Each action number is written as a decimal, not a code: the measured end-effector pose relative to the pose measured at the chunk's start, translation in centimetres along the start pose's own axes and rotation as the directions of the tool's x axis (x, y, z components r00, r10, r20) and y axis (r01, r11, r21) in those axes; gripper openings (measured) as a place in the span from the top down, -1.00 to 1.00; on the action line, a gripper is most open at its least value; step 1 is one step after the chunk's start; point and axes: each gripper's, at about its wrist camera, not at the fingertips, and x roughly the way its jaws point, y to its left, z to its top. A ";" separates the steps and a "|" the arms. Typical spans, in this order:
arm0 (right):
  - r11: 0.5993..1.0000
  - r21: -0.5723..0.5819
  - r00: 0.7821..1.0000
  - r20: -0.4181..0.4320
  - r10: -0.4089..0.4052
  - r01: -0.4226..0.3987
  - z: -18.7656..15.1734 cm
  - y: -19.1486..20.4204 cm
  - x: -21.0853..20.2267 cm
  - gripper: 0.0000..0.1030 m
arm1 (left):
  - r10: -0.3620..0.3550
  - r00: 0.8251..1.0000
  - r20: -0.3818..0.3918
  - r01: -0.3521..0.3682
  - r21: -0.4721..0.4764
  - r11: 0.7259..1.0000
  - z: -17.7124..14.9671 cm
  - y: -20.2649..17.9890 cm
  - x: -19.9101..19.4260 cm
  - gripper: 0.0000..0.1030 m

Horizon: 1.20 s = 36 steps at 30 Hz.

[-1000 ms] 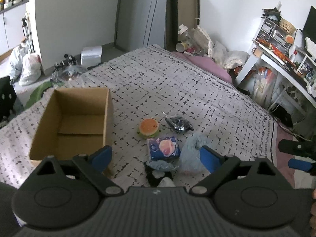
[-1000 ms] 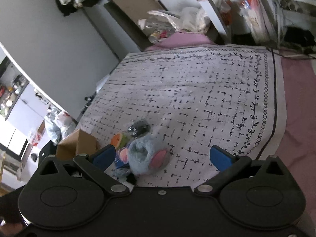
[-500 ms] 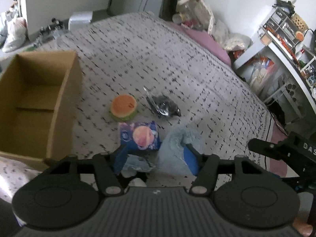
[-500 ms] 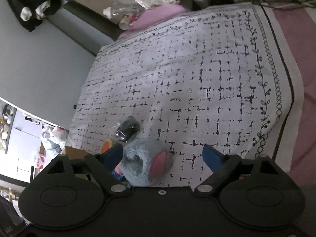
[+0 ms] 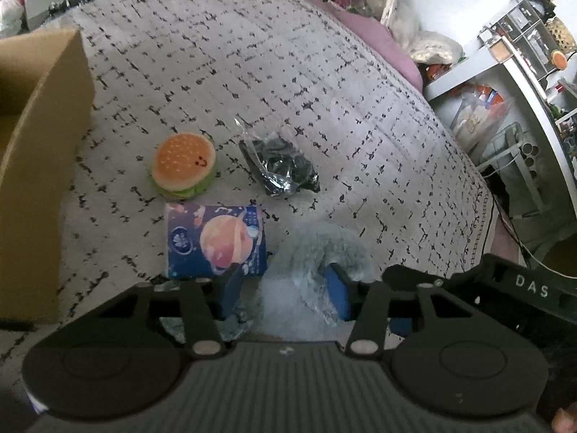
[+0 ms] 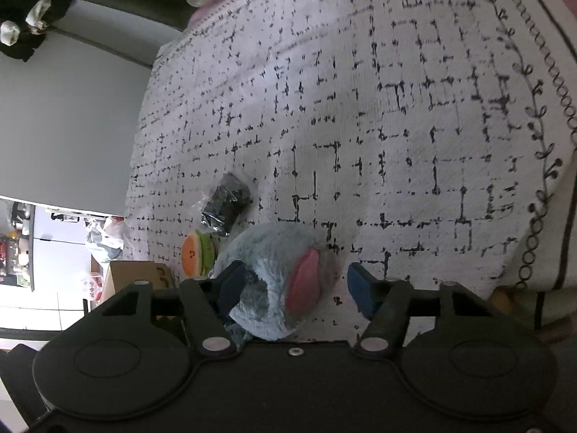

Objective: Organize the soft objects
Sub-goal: 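Reach the right tool to the grey plush toy and close on it, then carry the grey plush toy with the right tool into the cardboard box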

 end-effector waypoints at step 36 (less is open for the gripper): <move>0.957 -0.259 0.972 0.158 0.176 -0.132 -6.6 5.9 -6.4 0.59 | -0.118 0.969 0.215 0.130 -0.044 0.991 -2.5 0.3 -10.5 0.52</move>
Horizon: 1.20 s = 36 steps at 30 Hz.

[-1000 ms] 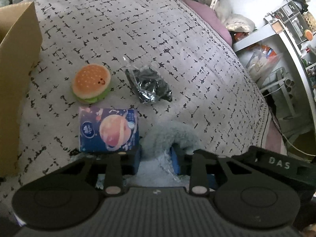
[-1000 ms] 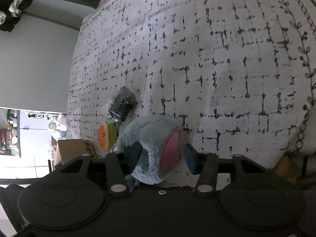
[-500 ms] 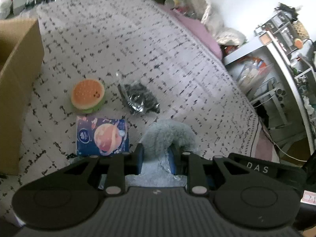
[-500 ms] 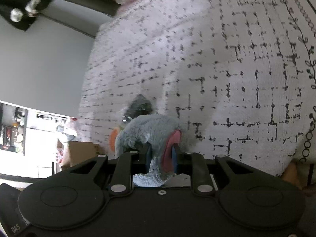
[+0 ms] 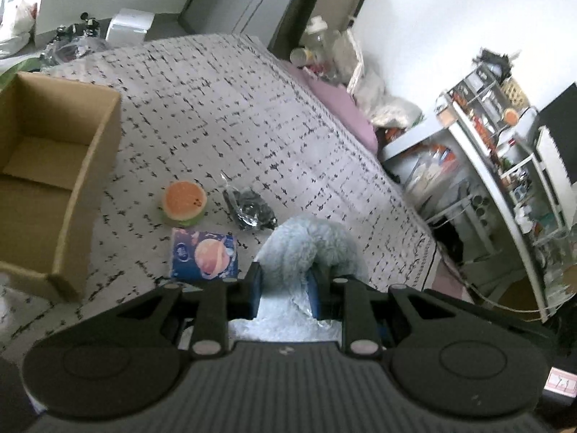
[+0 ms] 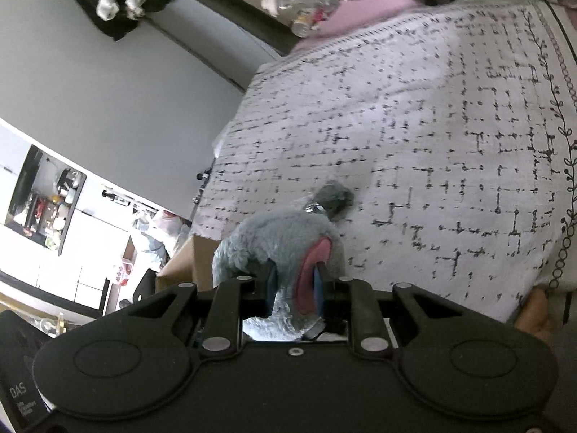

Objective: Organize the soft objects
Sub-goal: 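Carry the grey plush toy with the right tool into the cardboard box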

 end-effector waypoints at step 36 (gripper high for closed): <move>0.973 -0.231 1.000 0.001 -0.010 0.010 -6.2 15.6 3.2 0.59 | -0.050 0.980 0.190 0.082 -0.166 0.983 3.3 11.3 -10.6 0.52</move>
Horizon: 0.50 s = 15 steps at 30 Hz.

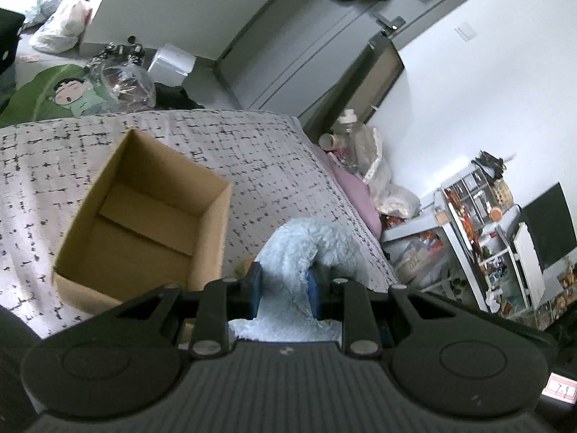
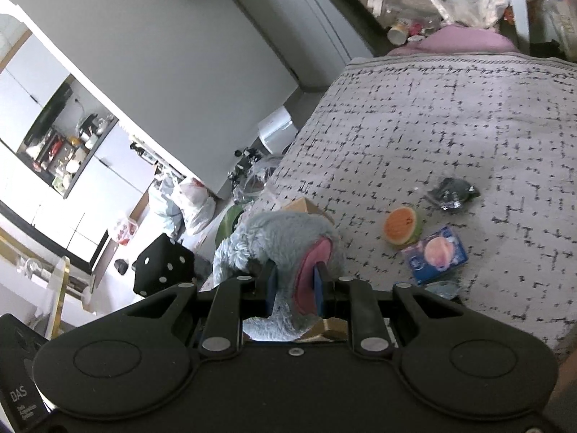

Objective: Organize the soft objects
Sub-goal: 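Carry the grey plush toy with the right tool into the cardboard box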

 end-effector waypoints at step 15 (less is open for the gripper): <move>0.998 -0.062 0.998 -0.067 -0.012 0.008 -0.6 4.0 7.6 0.59 | 0.061 0.998 0.022 -0.059 -0.078 0.995 3.3 6.9 1.9 0.52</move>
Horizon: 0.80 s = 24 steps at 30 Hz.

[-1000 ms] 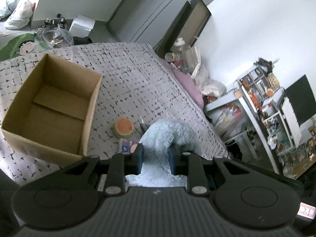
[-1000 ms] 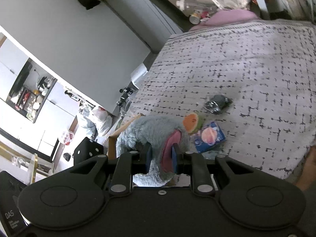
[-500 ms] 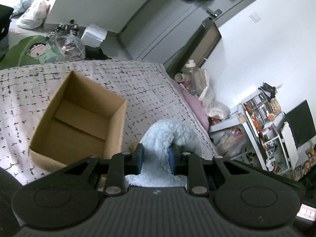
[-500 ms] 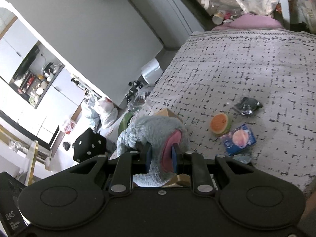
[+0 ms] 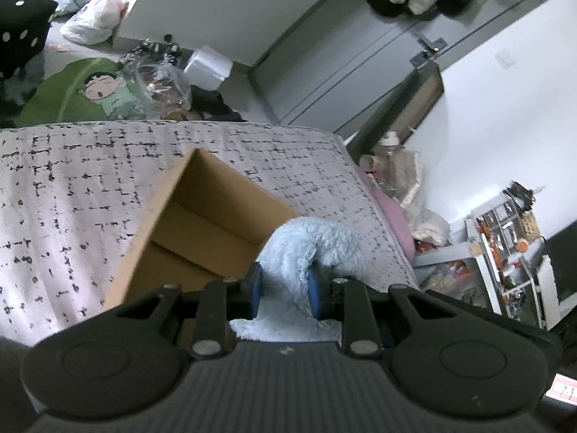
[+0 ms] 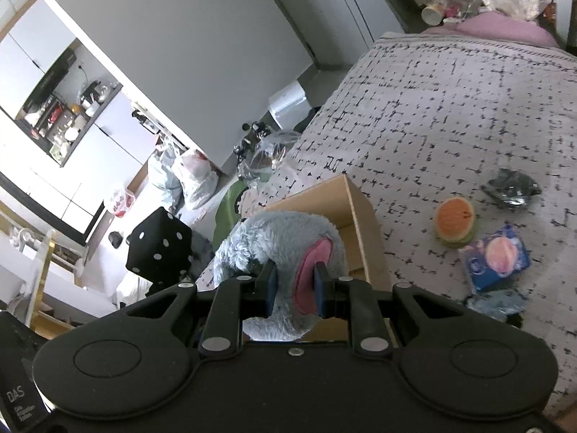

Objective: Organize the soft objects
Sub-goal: 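Carry the grey plush toy with the right tool into the cardboard box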

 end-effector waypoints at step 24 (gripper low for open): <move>0.998 0.031 0.992 -0.118 -0.046 0.050 1.8 -0.3 11.1 0.49 | 0.127 0.991 -0.038 -0.130 -0.079 0.988 4.1 6.1 7.4 0.50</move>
